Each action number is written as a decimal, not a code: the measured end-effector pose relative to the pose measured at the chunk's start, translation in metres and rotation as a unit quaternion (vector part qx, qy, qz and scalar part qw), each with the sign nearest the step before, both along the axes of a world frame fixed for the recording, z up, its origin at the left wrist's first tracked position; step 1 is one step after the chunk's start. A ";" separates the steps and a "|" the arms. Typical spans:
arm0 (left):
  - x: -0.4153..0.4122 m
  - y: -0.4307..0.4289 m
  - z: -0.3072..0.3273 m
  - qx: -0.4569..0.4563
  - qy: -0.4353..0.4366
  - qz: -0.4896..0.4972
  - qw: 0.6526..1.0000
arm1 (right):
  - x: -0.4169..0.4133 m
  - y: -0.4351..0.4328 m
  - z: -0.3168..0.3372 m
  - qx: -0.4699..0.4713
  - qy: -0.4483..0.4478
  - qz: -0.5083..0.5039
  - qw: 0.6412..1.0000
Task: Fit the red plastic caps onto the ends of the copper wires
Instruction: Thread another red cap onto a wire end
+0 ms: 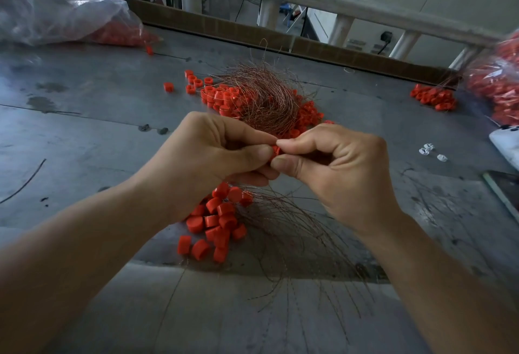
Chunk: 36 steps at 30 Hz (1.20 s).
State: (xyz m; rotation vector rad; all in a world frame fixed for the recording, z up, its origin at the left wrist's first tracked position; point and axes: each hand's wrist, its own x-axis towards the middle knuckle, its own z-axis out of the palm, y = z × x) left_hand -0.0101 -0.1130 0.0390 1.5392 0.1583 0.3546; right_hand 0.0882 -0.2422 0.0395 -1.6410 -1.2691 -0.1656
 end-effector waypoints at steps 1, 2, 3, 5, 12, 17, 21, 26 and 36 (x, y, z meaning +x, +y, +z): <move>0.000 0.000 0.000 -0.013 0.002 -0.005 1.000 | 0.000 0.000 0.001 0.003 0.000 -0.001 1.000; 0.000 0.000 0.001 -0.024 0.003 -0.009 1.000 | 0.000 0.000 0.001 0.006 0.000 -0.001 1.000; 0.000 0.001 0.001 -0.034 0.003 -0.014 0.999 | 0.000 0.000 0.001 0.008 0.002 0.002 1.000; 0.000 0.002 0.002 -0.051 0.002 -0.023 0.998 | 0.001 0.001 0.002 0.013 0.019 0.016 1.000; 0.000 0.004 0.001 -0.052 0.004 -0.045 0.998 | 0.004 0.001 0.002 -0.003 0.098 0.070 0.993; -0.002 0.008 0.000 -0.050 0.020 -0.085 0.995 | 0.007 -0.002 0.006 -0.088 0.091 0.112 0.986; -0.002 0.006 0.001 -0.056 0.015 -0.096 0.994 | 0.006 -0.001 0.008 -0.136 0.007 0.097 0.986; -0.005 -0.003 0.000 0.110 -0.019 -0.060 0.992 | 0.001 -0.002 0.007 -0.147 -0.027 0.079 0.986; -0.009 -0.003 -0.002 0.122 -0.044 -0.068 0.989 | -0.009 0.002 0.000 -0.110 -0.008 0.070 0.991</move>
